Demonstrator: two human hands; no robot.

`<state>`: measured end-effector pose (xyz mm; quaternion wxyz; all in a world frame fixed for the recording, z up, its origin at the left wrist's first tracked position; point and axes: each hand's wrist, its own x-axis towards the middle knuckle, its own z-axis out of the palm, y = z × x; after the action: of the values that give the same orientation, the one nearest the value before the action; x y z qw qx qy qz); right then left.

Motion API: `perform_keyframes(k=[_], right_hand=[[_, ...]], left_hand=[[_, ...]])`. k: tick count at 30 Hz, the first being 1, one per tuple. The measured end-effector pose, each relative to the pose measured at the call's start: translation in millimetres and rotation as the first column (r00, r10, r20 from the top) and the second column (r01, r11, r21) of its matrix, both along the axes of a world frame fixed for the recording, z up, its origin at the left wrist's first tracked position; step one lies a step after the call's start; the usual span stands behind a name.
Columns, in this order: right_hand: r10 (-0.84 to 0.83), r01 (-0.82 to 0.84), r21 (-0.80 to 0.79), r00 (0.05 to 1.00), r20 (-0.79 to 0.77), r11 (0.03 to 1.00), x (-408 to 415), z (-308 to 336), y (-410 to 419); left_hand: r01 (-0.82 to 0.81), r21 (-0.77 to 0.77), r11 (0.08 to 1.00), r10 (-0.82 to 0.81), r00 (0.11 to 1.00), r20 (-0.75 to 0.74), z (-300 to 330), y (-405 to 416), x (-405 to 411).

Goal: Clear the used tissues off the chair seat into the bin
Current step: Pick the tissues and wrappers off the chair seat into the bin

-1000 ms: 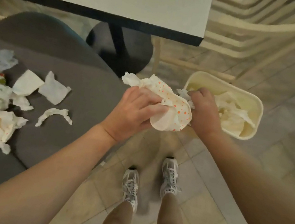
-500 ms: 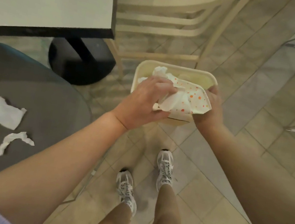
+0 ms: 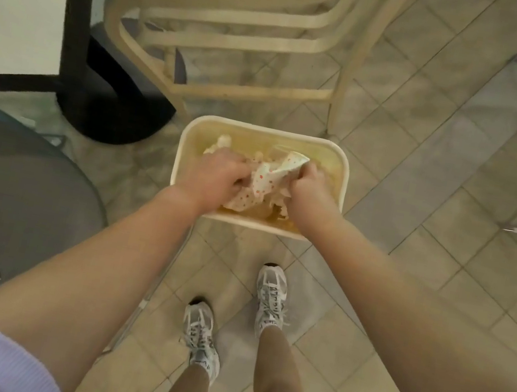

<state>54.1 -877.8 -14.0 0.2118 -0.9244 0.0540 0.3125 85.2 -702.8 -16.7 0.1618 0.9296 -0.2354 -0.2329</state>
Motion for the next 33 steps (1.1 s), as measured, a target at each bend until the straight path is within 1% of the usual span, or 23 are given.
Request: perform_keyframes(k=[2,4,6,8,9,11,14,17,20,22,24,25,27,29,33], right_hand=[[0.077,-0.080,-0.033,0.993,-0.095,0.996,3.5,-5.4,4.4],[0.171,-0.187,-0.071,0.967,-0.188,0.980,5.4,-6.1,7.3],[0.243,-0.278,-0.090,0.929,-0.279,0.957,9.7,-5.8,10.8],[0.283,-0.342,-0.098,0.883,-0.375,0.935,13.3,-7.8,14.3],[0.286,-0.350,-0.093,0.869,-0.404,0.932,14.9,-10.6,16.1],[0.273,-0.336,-0.069,0.854,-0.442,0.939,18.9,-19.0,19.6],[0.192,-0.254,-0.070,0.859,-0.474,0.965,22.3,-27.7,20.2],[0.151,-0.230,-0.098,0.850,-0.505,0.968,23.4,-29.8,19.2],[0.199,-0.295,-0.118,0.840,-0.504,0.948,21.3,-20.7,19.0],[0.281,-0.384,-0.109,0.815,-0.507,0.917,20.0,-5.1,18.5],[0.335,-0.449,-0.107,0.786,-0.520,0.887,18.4,16.3,20.9],[0.359,-0.478,-0.127,0.787,-0.502,0.869,17.7,28.5,23.5],[0.410,-0.523,-0.202,0.811,-0.417,0.828,18.4,49.8,31.0],[0.432,-0.512,-0.256,0.847,-0.310,0.820,20.8,68.7,41.3],[0.442,-0.465,-0.216,0.885,-0.150,0.858,23.2,93.7,76.7]], left_hand=[[-0.003,0.115,0.993,0.003,1.000,-0.005,-8.0,3.8,3.1],[-0.034,0.162,0.986,0.042,0.998,-0.042,-13.4,6.6,6.9],[-0.011,0.217,0.976,0.046,0.987,-0.157,-17.6,8.0,10.0],[0.010,0.261,0.965,0.070,0.953,-0.295,-19.7,6.1,10.3],[0.009,0.275,0.961,0.089,0.936,-0.342,-21.2,4.8,9.7],[0.003,0.292,0.957,0.113,0.918,-0.380,-26.9,1.8,9.7],[0.057,0.367,0.928,0.120,0.889,-0.442,-35.8,-1.8,11.3],[0.098,0.414,0.905,0.113,0.884,-0.454,-35.9,-3.6,13.1],[0.066,0.384,0.921,0.120,0.889,-0.442,-24.8,-1.0,12.5],[0.014,0.325,0.946,0.135,0.893,-0.430,-13.7,3.8,10.5],[-0.061,0.253,0.965,0.161,0.905,-0.393,-0.2,8.5,6.5],[-0.121,0.218,0.968,0.196,0.910,-0.366,6.9,11.1,4.1],[-0.226,0.152,0.962,0.263,0.915,-0.305,21.6,16.9,-2.0],[-0.266,0.078,0.961,0.277,0.925,-0.258,34.5,24.8,-8.1],[-0.291,-0.063,0.955,0.276,0.945,-0.176,62.6,50.5,-21.1]])
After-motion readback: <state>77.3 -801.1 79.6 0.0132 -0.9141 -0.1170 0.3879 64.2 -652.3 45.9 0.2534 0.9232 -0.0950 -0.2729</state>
